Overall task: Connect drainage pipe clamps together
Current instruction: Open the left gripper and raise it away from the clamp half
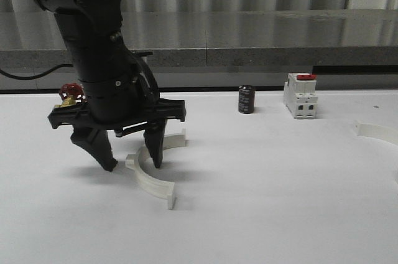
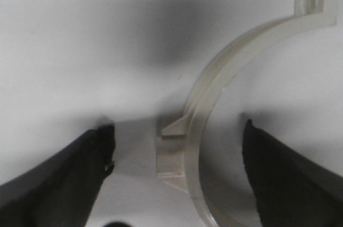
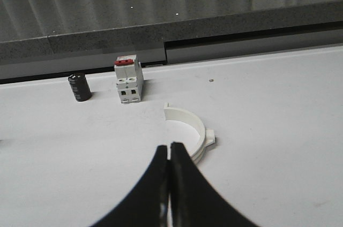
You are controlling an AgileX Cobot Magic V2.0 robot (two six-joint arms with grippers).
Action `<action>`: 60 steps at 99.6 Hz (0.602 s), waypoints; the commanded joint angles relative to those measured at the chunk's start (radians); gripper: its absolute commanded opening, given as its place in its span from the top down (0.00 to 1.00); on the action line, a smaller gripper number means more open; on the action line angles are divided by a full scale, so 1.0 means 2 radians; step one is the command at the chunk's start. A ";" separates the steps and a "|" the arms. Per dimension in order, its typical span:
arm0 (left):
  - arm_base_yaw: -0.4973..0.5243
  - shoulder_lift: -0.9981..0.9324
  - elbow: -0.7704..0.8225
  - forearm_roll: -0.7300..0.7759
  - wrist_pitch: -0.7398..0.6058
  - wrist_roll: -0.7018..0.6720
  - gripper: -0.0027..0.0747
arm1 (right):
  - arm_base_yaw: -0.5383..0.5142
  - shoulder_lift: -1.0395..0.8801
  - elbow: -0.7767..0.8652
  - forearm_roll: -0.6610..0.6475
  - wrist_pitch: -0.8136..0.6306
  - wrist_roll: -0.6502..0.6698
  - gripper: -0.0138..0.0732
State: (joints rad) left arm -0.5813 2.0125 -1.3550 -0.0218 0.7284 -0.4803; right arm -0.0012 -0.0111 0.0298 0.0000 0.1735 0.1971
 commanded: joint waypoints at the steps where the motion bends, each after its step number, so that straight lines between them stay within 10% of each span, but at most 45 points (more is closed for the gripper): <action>1: -0.005 -0.028 -0.012 -0.004 -0.010 -0.005 0.20 | -0.001 -0.010 -0.009 -0.003 -0.042 -0.002 0.92; 60: 0.003 -0.199 0.024 0.132 -0.006 0.012 0.21 | -0.001 -0.010 -0.009 -0.003 -0.042 -0.002 0.92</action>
State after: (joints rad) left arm -0.5813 1.7280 -1.3116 0.1760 0.7506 -0.4564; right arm -0.0012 -0.0111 0.0298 0.0000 0.1735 0.1971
